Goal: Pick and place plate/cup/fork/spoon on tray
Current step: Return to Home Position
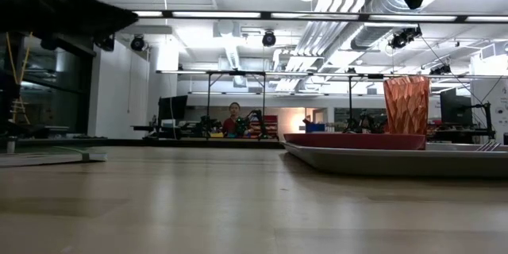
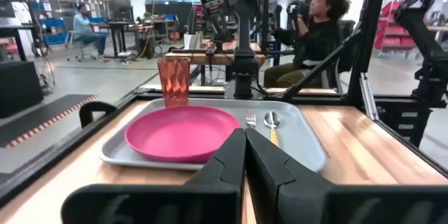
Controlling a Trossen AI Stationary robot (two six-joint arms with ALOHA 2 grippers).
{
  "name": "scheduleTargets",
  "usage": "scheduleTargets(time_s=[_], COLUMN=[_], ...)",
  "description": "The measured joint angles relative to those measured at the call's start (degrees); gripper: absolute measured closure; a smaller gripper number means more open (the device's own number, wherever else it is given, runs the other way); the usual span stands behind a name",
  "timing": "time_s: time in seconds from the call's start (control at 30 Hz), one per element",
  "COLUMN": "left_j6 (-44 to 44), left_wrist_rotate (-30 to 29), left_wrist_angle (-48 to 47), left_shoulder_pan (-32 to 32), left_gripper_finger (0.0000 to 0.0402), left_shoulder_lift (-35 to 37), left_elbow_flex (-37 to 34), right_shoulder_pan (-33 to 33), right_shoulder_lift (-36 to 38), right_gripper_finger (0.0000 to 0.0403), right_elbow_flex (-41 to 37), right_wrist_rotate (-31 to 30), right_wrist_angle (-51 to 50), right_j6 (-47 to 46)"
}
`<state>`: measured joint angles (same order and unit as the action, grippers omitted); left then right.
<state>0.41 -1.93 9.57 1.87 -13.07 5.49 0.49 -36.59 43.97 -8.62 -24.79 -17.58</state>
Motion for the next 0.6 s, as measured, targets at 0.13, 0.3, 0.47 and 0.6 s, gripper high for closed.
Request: scheduleTargets(time_s=[0.13, 0.3, 0.47, 0.6], left_j6=[-1.9, -2.2, -1.8, -1.8], left_wrist_rotate=[-0.4, -0.5, 0.4, -1.6], left_wrist_angle=[3.3, 2.2, 2.2, 1.3], left_shoulder_pan=[0.0, 0.0, 0.0, 0.0], left_gripper_finger=[0.0401, 0.0401, 0.0401, 0.0401], left_shoulder_lift=[2.7, 3.7, 3.7, 3.7], left_elbow_flex=[-4.9, -4.8, -4.8, -4.8], right_shoulder_pan=[0.0, 0.0, 0.0, 0.0], right_shoulder_lift=[0.9, 3.6, 7.8, 12.7], right_gripper_finger=[0.0403, 0.0403, 0.0403, 0.0403], right_elbow_flex=[0.0, 0.0, 0.0, -2.8], right_wrist_rotate=[0.0, 0.0, -1.5, -1.4], right_wrist_angle=[-0.6, -3.8, -10.1, -10.8], right_j6=[-0.2, -0.4, -1.1, -3.0])
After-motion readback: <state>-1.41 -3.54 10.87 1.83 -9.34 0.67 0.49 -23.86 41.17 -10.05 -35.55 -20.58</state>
